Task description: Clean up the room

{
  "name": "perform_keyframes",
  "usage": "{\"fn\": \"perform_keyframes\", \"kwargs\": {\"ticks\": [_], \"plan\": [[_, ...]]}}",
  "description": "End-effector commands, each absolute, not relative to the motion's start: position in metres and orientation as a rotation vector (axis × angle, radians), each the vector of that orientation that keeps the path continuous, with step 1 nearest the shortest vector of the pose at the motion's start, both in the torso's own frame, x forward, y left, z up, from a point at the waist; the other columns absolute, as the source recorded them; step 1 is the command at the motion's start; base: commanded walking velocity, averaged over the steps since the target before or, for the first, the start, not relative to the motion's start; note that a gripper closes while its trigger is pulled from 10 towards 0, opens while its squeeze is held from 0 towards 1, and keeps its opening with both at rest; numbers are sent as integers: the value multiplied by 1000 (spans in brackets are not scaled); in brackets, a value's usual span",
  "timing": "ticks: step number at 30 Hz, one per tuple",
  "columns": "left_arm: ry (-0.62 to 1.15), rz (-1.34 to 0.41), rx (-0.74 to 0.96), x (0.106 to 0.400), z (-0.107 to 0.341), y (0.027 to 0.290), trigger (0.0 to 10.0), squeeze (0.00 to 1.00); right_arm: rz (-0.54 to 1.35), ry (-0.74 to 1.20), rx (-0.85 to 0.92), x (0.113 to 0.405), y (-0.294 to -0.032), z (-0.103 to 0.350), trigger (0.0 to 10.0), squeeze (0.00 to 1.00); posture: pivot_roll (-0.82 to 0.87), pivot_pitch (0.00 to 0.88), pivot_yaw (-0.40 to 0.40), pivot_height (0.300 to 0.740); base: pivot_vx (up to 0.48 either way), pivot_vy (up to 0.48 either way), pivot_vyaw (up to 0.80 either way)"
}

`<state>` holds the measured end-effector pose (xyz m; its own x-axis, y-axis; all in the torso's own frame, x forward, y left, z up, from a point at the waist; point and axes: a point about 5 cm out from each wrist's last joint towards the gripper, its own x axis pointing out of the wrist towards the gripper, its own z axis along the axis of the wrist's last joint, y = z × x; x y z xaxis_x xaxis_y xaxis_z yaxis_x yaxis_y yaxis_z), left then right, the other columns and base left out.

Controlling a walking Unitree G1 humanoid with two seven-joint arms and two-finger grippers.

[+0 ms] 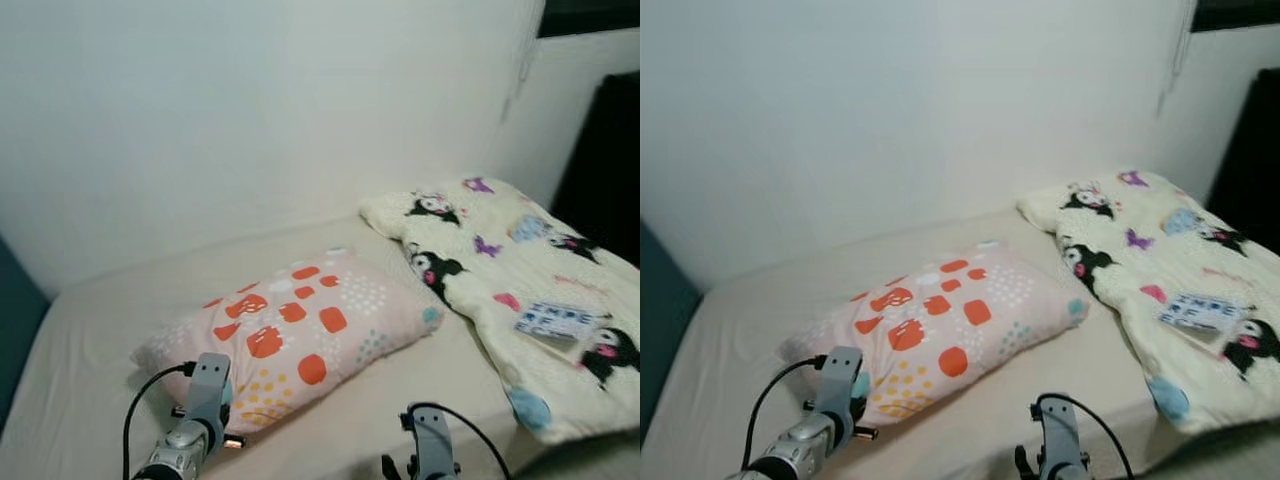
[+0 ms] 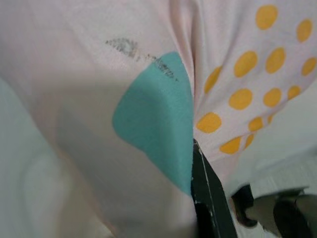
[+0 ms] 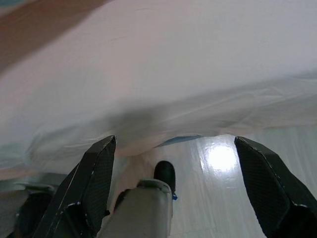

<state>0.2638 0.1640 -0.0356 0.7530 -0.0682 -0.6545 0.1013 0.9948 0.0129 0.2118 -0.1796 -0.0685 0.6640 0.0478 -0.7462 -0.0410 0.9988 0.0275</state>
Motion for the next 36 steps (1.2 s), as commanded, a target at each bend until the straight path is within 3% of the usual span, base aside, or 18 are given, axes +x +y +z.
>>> {"fn": "perform_keyframes", "kwargs": {"ticks": [1, 24, 36], "plan": [[727, -89, 69, 262, -37, 168, 10000, 0, 48, 842, 15, 212, -178, -68, 10000, 0, -63, 0, 48, 740, -341, 0, 0], [848, -125, 151, 231, -59, 169, 10000, 0, 42, 854, 11, 209, -179, -71, 10000, 0, -72, 0, 54, 740, -178, 0, 0], [804, -143, 173, 241, -53, 166, 10000, 0, 44, 856, 8, 208, -180, -71, 10000, 0, -72, 0, 50, 740, 0, 125, 0]]}}
